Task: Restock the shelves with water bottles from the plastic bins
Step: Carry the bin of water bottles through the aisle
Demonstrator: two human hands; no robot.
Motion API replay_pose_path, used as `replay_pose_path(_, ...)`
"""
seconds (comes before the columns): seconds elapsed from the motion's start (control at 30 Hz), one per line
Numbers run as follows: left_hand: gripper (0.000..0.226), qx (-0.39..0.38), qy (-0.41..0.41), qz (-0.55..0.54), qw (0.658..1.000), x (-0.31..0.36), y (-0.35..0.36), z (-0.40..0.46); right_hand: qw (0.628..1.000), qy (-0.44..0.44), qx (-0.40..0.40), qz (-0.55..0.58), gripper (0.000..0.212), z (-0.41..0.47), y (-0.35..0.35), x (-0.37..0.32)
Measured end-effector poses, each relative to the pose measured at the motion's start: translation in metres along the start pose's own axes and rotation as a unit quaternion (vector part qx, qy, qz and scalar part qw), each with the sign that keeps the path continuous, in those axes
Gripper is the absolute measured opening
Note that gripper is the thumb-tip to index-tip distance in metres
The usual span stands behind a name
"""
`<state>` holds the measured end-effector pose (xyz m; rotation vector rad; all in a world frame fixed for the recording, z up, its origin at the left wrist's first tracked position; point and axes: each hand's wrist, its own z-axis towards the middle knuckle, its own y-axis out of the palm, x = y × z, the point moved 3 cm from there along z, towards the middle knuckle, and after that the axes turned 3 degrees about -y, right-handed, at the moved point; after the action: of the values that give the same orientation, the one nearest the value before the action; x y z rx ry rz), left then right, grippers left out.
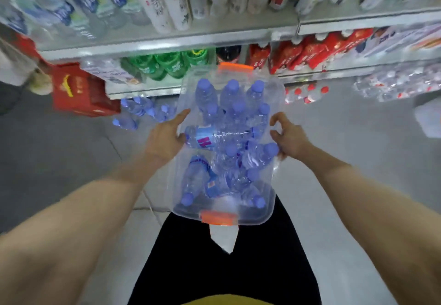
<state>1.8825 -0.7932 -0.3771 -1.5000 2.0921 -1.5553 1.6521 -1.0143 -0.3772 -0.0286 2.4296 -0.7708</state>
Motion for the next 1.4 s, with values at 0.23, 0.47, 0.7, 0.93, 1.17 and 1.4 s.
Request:
replay_pose_path(0.23,0.074,-0.063,0.083,0.085,0.991,-0.007,-0.018,0.081,0.994,0.082,0.042,0.063,0.012,0.018,0.040,0.001)
replay_pose_path(0.47,0.069,-0.153,0.205,0.123,0.959,-0.029,-0.001,0.138,0.970,0.196,0.122,0.078,0.012,0.013,0.114,0.006)
replay_pose_path(0.7,0.066,-0.197,0.345,0.217,0.892,-0.070,0.051,0.189,0.923,0.272,0.188,0.198,0.014,0.024,0.243,0.026)
replay_pose_path(0.93,0.071,-0.263,0.383,0.292,0.836,-0.112,0.144,0.234,0.882,0.302,0.229,0.279,0.015,0.067,0.356,0.072)
replay_pose_path(1.17,0.074,-0.284,0.399,0.295,0.820,-0.133,0.252,0.277,0.853,0.337,0.258,0.305,0.013,0.123,0.425,0.139)
replay_pose_path(1.4,0.070,-0.235,0.450,0.297,0.809,-0.136,0.336,0.316,0.817,0.363,0.315,0.318,0.014,0.173,0.467,0.194)
